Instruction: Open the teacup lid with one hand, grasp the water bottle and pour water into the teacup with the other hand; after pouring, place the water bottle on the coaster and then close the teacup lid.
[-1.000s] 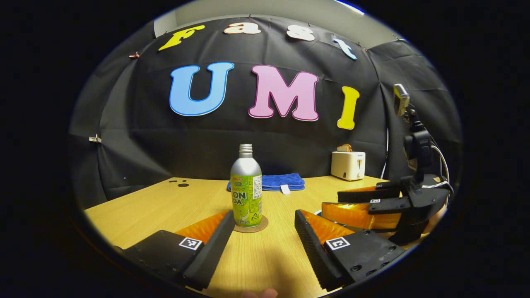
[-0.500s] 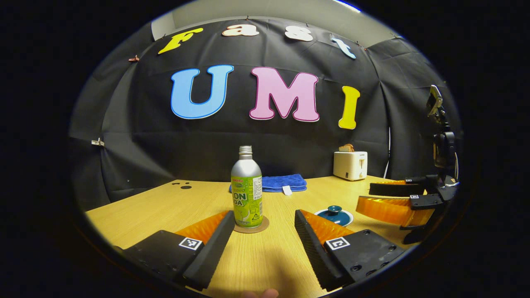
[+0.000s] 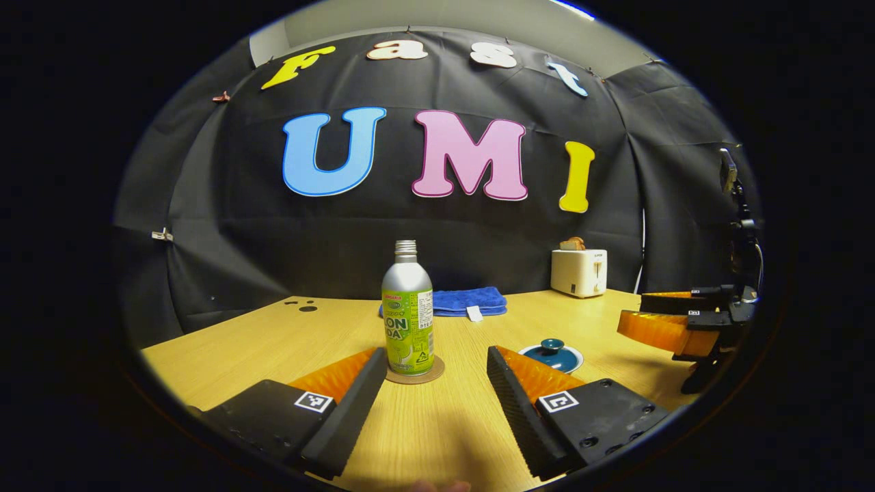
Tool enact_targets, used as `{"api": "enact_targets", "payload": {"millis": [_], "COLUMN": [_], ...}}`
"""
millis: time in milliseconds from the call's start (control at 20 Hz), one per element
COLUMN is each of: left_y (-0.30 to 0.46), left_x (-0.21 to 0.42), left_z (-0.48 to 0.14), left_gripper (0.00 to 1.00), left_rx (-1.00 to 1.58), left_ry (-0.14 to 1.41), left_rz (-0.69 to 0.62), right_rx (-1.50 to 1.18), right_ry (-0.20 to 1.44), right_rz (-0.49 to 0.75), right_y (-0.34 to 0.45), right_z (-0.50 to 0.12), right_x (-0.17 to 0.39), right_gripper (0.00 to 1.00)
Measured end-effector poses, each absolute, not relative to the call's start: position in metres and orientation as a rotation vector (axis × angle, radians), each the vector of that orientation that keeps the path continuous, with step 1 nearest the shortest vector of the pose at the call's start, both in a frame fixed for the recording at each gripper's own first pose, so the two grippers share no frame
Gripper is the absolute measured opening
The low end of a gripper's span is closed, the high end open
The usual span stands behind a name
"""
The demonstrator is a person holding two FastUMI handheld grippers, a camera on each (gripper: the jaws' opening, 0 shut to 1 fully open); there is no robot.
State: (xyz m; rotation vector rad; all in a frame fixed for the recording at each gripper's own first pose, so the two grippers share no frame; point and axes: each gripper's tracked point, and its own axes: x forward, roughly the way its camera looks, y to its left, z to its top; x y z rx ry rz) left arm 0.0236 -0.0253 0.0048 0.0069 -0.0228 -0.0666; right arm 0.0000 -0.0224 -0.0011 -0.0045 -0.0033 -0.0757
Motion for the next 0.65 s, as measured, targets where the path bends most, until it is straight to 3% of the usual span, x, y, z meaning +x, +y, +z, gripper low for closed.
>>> {"api": "enact_targets", "payload": {"millis": [650], "left_y": [-0.0195], "left_x": [0.0237], "left_z": [0.0055], "left_gripper": [0.94], "left_rx": [0.007], "left_ry": [-0.021], "left_rz": [-0.027], "right_rx": [-0.003], "right_ry": [-0.002], "right_rz": [-0.044], "right_y": [-0.0164], "right_z": [-0.0011], "right_x": [0.0006], "right_gripper": [0.99]}}
